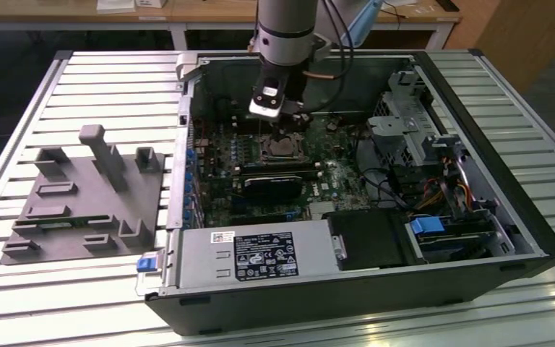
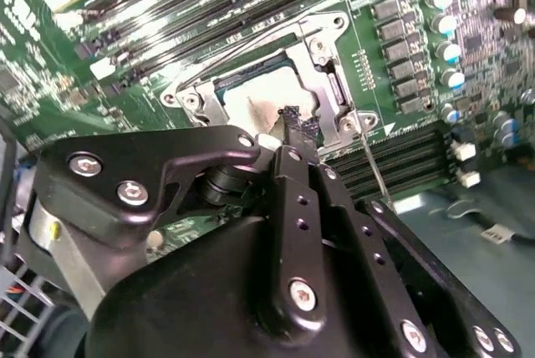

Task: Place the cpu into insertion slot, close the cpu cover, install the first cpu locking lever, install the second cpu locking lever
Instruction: 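Install the first cpu locking lever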

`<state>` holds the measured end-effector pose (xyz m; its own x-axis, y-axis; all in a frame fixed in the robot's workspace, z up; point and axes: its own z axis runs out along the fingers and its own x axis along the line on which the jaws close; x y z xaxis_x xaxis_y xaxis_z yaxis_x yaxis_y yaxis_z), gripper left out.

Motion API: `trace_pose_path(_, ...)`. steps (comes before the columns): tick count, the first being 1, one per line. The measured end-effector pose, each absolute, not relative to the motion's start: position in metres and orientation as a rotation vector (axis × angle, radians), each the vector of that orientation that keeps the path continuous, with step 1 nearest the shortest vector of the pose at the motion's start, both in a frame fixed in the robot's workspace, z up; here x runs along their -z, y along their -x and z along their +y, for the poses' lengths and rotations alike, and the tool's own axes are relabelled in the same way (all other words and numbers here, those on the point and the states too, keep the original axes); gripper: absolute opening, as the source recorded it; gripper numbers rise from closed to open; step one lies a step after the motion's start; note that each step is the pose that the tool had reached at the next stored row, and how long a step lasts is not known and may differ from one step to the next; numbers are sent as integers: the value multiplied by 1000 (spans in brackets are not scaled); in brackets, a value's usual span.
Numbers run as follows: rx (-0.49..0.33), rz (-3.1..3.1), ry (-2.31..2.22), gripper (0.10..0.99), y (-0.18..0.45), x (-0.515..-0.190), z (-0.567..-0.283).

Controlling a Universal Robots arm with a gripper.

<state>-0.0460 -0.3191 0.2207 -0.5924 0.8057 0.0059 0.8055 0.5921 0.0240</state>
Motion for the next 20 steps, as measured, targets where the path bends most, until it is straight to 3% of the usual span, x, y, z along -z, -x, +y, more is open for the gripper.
trace_pose_path(20,-39,3012,-889,102,46,-220,-319)
